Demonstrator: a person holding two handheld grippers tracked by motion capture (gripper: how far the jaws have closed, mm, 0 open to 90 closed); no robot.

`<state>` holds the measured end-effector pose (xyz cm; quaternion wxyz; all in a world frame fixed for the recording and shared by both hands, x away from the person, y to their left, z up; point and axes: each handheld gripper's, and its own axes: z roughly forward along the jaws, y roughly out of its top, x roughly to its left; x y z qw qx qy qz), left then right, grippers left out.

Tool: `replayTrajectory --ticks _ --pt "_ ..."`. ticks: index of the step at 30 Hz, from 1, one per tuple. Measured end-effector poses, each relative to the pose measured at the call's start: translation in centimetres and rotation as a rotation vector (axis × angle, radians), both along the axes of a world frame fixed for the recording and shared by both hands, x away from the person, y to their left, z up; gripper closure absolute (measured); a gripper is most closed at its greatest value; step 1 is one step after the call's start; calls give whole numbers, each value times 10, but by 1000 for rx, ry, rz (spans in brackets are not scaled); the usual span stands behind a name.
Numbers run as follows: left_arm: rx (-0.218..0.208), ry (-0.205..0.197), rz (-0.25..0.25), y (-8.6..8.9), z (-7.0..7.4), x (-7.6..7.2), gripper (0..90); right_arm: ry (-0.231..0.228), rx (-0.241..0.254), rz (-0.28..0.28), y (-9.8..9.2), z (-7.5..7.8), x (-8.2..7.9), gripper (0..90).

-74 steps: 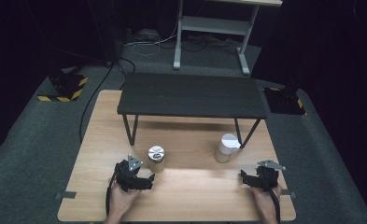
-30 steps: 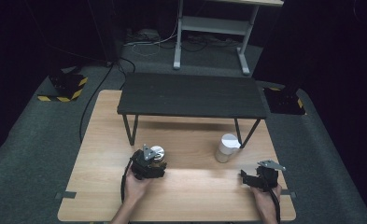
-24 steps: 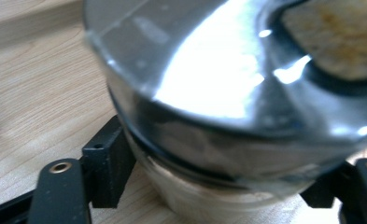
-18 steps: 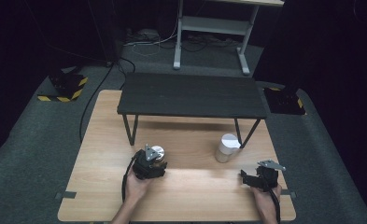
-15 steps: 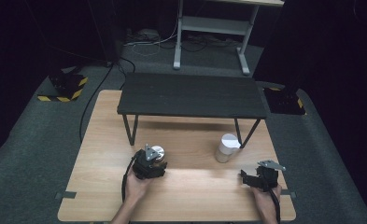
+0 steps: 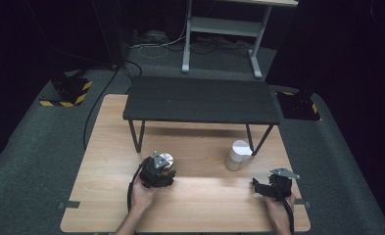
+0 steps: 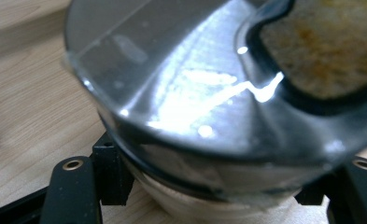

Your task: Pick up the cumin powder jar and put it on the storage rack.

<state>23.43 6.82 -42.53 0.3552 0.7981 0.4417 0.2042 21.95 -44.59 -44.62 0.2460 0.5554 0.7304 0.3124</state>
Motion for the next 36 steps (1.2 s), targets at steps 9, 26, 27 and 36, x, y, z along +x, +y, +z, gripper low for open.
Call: replayTrajectory --ticks 9,26,27,36 --pt "3 23 12 -2 16 4 312 0 0 0 0 0 0 78" --pt "-8 26 -6 -3 52 6 312 -4 -2 -6 0 0 -1 84" --pt "-13 26 -9 -3 56 7 312 -3 -2 -6 0 0 -1 84" --pt "-15 21 -53 -1 89 14 312 -3 -2 -6 0 0 0 83"
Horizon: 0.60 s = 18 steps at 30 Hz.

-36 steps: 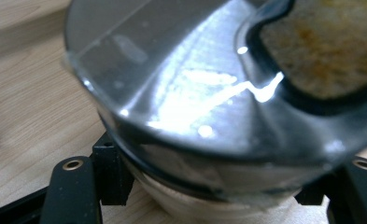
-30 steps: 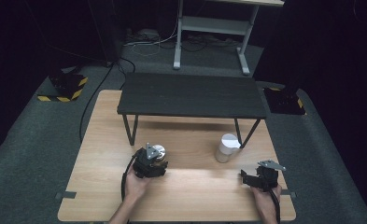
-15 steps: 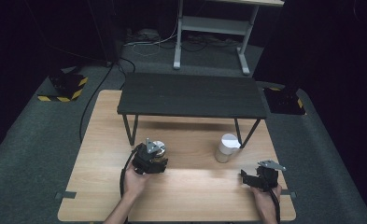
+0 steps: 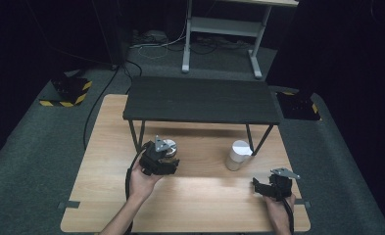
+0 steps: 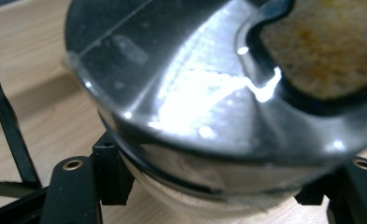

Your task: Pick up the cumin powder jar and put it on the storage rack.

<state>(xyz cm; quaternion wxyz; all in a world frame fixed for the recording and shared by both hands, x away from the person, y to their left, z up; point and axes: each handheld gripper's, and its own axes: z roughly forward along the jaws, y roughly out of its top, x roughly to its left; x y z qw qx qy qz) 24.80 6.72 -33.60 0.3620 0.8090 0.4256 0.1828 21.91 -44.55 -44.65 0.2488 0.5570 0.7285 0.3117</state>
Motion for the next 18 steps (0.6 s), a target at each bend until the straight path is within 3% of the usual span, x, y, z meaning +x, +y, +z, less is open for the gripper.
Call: replayTrajectory --ticks 5,8,9,16,18 --pt "5 -17 -27 3 17 6 312 0 0 0 0 0 0 84" --pt "-7 -25 -31 7 27 10 312 0 0 0 0 0 0 84" --pt "-19 -33 -36 10 36 12 312 0 0 1 0 0 0 84" --pt "-60 -46 -56 18 56 17 312 0 0 4 0 0 0 85" --pt "-55 -54 -62 18 63 18 312 -1 -1 6 0 0 0 85"
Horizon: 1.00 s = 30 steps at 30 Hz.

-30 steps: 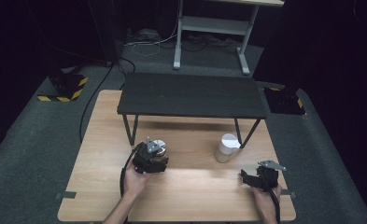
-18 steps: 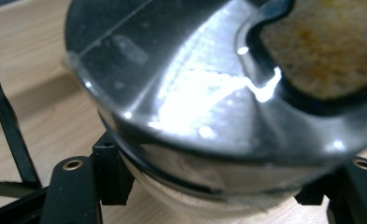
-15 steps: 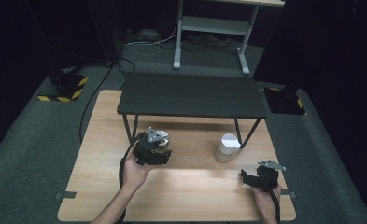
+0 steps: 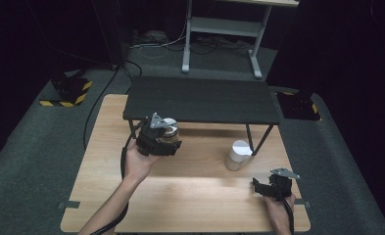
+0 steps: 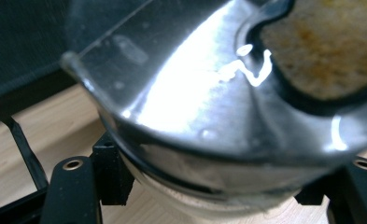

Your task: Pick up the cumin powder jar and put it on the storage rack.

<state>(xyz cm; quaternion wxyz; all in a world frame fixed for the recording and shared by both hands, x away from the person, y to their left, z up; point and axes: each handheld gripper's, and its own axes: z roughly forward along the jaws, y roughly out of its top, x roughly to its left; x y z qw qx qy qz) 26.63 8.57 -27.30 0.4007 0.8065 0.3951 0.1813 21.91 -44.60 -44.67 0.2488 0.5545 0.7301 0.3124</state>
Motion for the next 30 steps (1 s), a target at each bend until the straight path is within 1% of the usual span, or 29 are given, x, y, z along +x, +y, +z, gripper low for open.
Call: replayTrajectory --ticks 7,13,16,17,19,24,30 --pt "-9 -7 -5 3 19 5 312 1 1 -1 0 0 0 84" --pt "-19 -23 5 4 35 11 312 1 1 -1 0 0 0 84" --pt "-35 -23 20 5 43 16 312 0 1 -1 0 0 0 84" --pt "-35 -23 20 5 43 16 312 0 1 0 0 0 0 85" --pt "-44 -20 34 5 47 21 312 0 1 0 0 0 0 85" --pt "-35 -26 66 2 56 31 312 0 2 -1 0 0 0 85" --pt "-27 -24 107 -3 60 44 312 1 3 -2 0 0 0 84"
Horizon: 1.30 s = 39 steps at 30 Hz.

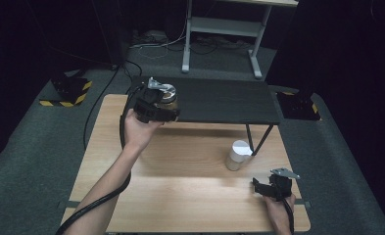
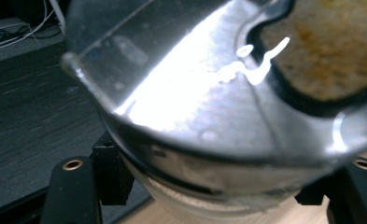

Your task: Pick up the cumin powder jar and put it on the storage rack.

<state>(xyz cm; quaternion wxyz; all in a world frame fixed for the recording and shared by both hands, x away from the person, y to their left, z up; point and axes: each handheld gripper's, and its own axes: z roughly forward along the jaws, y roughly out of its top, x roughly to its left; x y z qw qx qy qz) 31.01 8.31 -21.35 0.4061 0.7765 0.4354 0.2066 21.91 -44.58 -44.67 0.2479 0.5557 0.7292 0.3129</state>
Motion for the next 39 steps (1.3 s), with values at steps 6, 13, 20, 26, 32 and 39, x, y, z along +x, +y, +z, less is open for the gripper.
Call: replayTrajectory --ticks 6,13,20,26,32,39 --pt "13 2 36 -9 -2 13 312 1 0 -1 0 0 0 84" --pt "34 4 54 -19 -3 23 312 2 2 4 0 0 0 86" --pt "55 2 61 -26 -5 29 312 2 2 4 0 0 0 86" --pt "63 11 63 -28 -7 32 312 2 2 5 0 0 0 86" --pt "61 14 63 -27 -10 33 312 2 2 5 0 0 0 87" --pt "40 7 66 -24 -14 33 311 2 1 7 0 0 0 89"
